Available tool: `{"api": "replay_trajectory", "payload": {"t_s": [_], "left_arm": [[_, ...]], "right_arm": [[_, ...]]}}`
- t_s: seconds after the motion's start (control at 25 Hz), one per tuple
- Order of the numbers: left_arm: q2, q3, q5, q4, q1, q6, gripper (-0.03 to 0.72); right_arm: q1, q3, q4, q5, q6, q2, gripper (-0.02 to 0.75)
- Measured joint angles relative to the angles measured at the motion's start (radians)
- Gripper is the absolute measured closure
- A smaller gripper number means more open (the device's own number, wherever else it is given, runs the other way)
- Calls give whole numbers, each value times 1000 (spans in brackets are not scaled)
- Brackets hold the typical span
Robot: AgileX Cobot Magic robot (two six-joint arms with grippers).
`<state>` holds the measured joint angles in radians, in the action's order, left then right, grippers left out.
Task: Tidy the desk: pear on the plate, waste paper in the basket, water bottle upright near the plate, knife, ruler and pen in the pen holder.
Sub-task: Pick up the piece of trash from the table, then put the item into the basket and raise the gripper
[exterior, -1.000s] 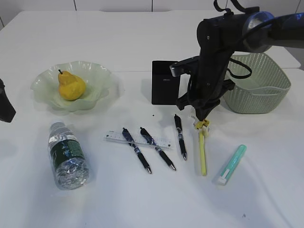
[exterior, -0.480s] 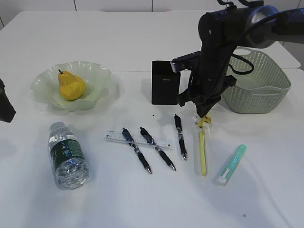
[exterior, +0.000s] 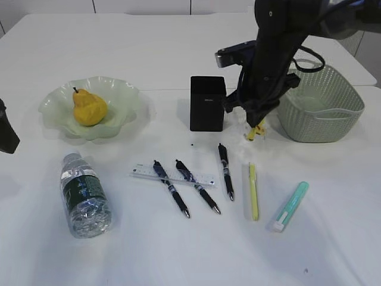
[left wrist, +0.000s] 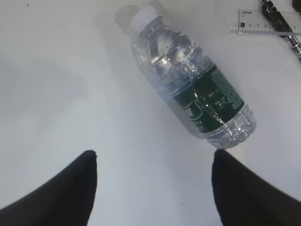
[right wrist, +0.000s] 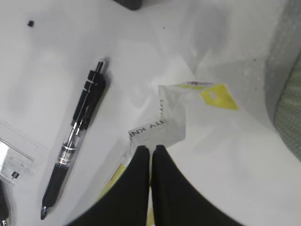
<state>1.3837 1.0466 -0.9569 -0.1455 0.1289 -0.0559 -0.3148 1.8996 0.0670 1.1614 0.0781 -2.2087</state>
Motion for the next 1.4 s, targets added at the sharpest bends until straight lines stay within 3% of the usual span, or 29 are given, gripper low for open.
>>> {"api": "replay_trajectory", "payload": {"t_s": [0.4, 1.0, 1.4], "left_arm": [[0, 0, 0, -2, 0, 0, 151], [0, 0, 2, -2, 0, 0, 151], [0, 0, 29, -40, 0, 0, 151]], "right_arm": [[21, 65, 25, 12, -9, 47, 747], [282, 121, 2, -19, -31, 49, 748], [318, 121, -9, -147, -63, 40, 748]]}}
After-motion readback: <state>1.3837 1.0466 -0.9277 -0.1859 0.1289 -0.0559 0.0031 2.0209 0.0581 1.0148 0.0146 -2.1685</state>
